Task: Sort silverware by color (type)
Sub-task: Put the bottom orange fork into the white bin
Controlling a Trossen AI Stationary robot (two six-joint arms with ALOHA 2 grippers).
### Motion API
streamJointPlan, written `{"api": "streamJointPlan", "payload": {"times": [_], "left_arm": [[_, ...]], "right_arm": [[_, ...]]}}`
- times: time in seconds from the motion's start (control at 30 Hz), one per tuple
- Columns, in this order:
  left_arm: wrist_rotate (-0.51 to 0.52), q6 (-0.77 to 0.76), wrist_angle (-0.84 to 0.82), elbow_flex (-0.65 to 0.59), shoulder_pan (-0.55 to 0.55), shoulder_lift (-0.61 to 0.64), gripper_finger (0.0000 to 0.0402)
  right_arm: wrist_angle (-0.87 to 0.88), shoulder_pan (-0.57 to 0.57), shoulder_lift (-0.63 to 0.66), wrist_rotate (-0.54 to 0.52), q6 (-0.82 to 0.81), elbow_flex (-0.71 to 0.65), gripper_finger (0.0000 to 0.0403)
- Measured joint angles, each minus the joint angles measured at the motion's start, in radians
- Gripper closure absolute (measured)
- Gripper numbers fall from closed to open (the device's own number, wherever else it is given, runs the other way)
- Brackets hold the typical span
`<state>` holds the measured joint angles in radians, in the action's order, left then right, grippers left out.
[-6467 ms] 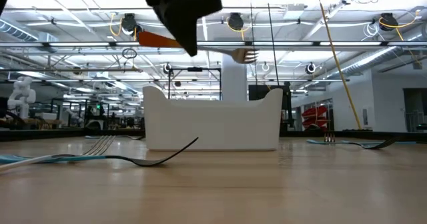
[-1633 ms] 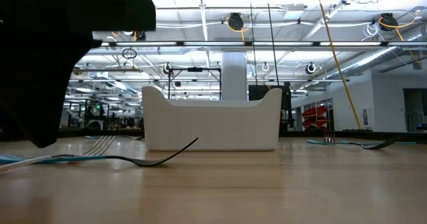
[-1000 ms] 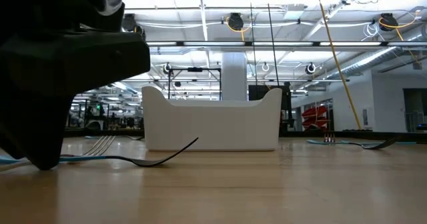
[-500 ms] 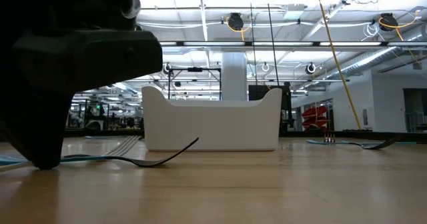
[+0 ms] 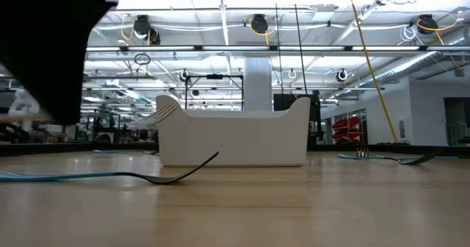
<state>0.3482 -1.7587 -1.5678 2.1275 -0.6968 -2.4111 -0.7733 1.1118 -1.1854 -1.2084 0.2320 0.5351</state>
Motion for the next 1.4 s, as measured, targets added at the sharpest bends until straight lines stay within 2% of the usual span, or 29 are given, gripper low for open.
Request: {"api": "streamJointPlan", "payload": {"times": [0.17, 0.4, 0.83, 0.93, 1.23, 1.4], "left_arm": [[0.125, 0.151, -0.001, 0.093, 0.006, 0.003, 0.04], [0.308, 0.442, -0.003, 0.176, 0.033, 0.003, 0.0401], [0.354, 0.726, -0.004, 0.189, 0.089, 0.003, 0.0401], [0.399, 0.795, -0.004, 0.189, 0.103, 0.004, 0.0401], [0.474, 1.128, -0.003, 0.189, 0.153, 0.016, 0.0401], [0.51, 1.252, -0.003, 0.189, 0.209, 0.09, 0.0401]], "right_arm": [[-0.037, -0.015, 0.0, -0.003, 0.027, 0.0, 0.0262], [-0.038, -0.056, 0.0, -0.003, 0.024, 0.0, 0.0262], [-0.038, -0.145, 0.0, -0.003, 0.104, 0.0, 0.0262], [-0.038, -0.167, 0.009, -0.003, 0.136, 0.0, 0.0262], [-0.038, -0.196, 0.072, -0.003, 0.171, 0.0, 0.0262], [-0.038, -0.196, 0.095, -0.003, 0.211, 0.0, 0.0262]]}}
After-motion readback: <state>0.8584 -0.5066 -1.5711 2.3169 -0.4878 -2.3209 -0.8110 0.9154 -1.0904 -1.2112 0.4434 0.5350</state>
